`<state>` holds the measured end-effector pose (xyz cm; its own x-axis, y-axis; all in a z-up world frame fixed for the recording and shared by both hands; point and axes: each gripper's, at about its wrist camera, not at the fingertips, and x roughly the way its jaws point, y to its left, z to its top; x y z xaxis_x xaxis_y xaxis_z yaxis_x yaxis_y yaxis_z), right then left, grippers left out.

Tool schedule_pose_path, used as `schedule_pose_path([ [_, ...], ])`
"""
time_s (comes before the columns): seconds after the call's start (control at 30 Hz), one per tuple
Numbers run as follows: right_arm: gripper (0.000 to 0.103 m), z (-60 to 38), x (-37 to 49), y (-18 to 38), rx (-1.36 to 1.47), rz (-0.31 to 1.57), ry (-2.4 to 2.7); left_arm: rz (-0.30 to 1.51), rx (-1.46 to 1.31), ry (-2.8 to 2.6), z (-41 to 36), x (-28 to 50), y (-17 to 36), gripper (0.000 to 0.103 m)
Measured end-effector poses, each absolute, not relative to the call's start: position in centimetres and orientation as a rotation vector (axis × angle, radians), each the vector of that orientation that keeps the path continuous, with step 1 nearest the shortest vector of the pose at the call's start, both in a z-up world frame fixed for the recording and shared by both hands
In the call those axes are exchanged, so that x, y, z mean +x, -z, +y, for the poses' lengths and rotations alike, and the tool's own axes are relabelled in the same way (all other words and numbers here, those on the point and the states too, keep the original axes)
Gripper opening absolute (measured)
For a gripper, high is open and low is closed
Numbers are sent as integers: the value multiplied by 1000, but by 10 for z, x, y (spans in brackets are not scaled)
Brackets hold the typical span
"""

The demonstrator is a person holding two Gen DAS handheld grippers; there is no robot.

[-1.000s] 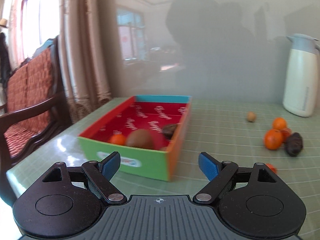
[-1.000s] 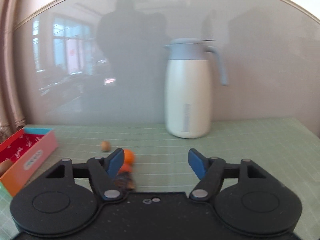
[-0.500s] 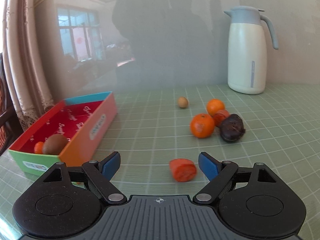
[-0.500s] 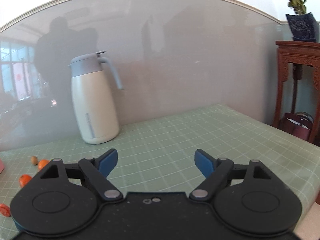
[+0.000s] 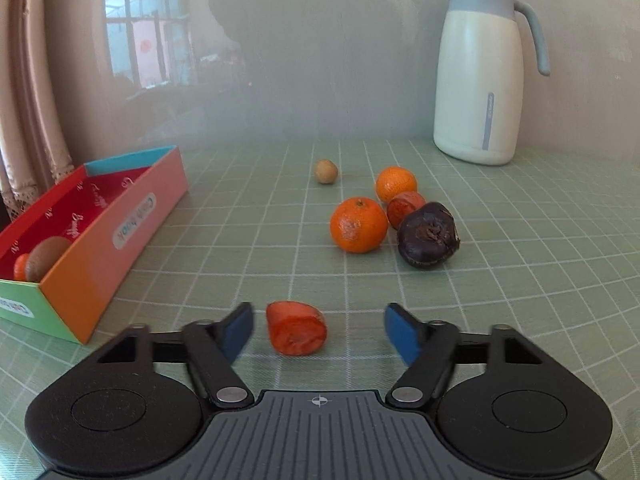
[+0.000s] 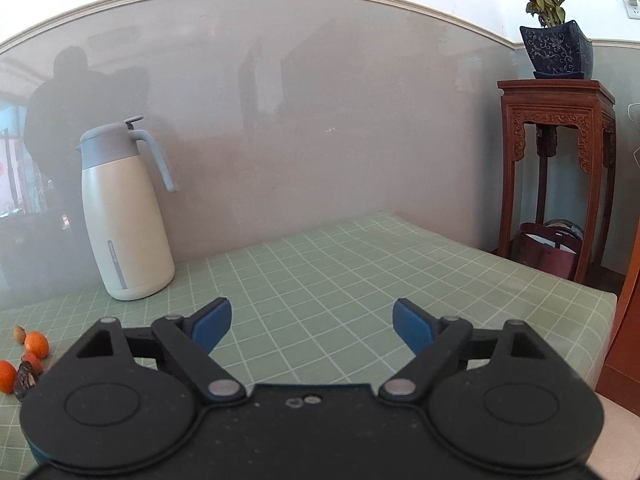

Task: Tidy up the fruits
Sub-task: 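Move the left gripper to the cut orange piece and close on it, then carry the cut orange piece with the left gripper into the red box and release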

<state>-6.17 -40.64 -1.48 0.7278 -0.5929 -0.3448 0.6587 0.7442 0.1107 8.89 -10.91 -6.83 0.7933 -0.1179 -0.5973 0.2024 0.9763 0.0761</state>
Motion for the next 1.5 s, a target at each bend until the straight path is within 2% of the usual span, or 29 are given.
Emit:
schedule_pose_path([
  [0.13,88,-409,-60,15,239,297,698,642,139,171,-112,90,71,57],
  [0.17,88,-409,-61,15,244,295,698,641,135,171,-112,90,71,51],
  [0.2,88,-410,-61,15,246,291,698,638,135,167,-112,90,71,40],
  [0.27,88,-410,-61,14,245,288,702,637,136,164,-112,90,70,31],
  [0.77,88,-404,-55,14,248,293,683,548,87,61,-77,93,48,31],
  [1.17,88,-364,-23,6,206,296,578,459,28,-213,25,131,18,31],
  [1.5,88,-321,8,3,172,305,469,529,-57,-421,114,175,30,31],
])
